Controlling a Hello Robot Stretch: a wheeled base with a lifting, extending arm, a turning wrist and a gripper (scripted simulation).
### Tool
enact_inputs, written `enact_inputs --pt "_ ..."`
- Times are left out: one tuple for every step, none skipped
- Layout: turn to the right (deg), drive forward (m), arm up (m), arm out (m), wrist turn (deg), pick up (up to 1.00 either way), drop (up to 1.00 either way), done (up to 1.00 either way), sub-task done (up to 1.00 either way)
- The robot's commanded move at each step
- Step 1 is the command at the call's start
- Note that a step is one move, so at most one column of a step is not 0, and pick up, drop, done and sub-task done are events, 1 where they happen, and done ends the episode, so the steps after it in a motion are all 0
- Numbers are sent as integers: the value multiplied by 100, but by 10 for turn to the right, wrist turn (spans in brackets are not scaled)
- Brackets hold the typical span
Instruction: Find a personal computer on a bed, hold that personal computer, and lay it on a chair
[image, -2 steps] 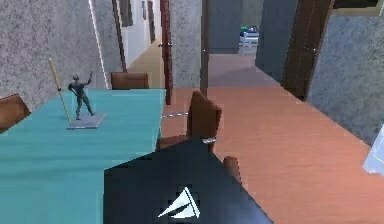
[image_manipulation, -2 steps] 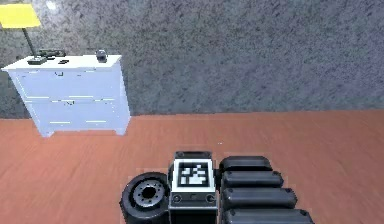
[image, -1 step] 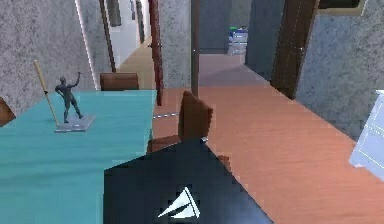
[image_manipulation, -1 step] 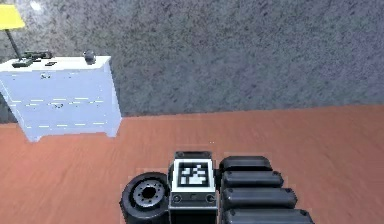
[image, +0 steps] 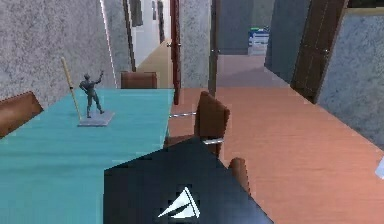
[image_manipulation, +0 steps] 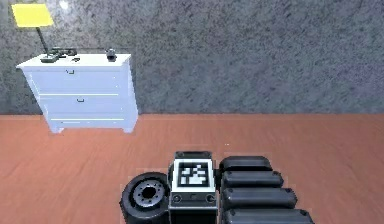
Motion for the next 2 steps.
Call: enact_inputs --pt "-450 0 0 0 0 0 0 0 0" --pt "-450 0 0 0 0 0 0 0 0"
